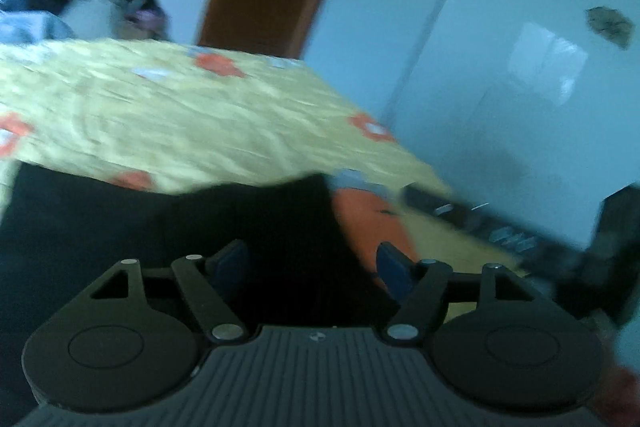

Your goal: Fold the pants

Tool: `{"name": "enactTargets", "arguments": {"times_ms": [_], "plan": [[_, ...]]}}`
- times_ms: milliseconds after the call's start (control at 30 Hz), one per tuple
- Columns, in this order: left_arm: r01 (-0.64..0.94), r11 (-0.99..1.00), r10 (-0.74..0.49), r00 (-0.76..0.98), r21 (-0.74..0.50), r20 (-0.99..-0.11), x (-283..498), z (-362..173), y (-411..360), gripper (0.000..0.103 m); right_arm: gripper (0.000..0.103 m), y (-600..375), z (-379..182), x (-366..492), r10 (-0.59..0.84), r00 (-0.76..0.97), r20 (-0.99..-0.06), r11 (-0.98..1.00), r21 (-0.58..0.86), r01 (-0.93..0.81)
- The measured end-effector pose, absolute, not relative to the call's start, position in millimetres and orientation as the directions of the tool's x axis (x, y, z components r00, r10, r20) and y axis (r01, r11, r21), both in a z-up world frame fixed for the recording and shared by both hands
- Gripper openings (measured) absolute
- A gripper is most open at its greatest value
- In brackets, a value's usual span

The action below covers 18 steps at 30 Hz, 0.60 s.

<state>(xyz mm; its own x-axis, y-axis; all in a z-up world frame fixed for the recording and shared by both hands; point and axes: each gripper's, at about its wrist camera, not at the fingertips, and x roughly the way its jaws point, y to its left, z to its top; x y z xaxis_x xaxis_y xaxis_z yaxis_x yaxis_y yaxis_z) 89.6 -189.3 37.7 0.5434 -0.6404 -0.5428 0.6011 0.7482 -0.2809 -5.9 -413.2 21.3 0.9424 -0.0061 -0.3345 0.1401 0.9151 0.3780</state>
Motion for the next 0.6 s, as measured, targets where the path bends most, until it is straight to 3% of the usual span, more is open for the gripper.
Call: {"name": "enactTargets", "arguments": {"times_ms": [100, 267, 433, 600], "plan": [[0.5, 0.853, -0.486, 0.661, -0.148, -0.572, 105, 43, -169, 0.075, 0.051, -402, 28, 19, 0.089, 0.939, -0.333, 0.925, 0.376, 0.045], [0.381, 0.924, -0.289, 0.737, 0.022, -0.612, 146, 43, -141, 0.082, 0.049, -393, 10, 79, 0.216, 0.883, -0.416, 0.906, 0.422, -0.023], [0.352, 0.931, -0.205, 0.717, 0.093, -0.666, 176, 27, -132, 0.083, 0.017, -385, 0, 83, 0.198, 0.874, -0.443, 0.922, 0.387, -0.013], [0.343, 0.937, -0.202, 0.691, 0.068, -0.694, 194, 10, -139, 0.087, 0.011, -383, 2, 78, 0.116, 0.882, -0.456, 0.952, 0.305, 0.032]]}}
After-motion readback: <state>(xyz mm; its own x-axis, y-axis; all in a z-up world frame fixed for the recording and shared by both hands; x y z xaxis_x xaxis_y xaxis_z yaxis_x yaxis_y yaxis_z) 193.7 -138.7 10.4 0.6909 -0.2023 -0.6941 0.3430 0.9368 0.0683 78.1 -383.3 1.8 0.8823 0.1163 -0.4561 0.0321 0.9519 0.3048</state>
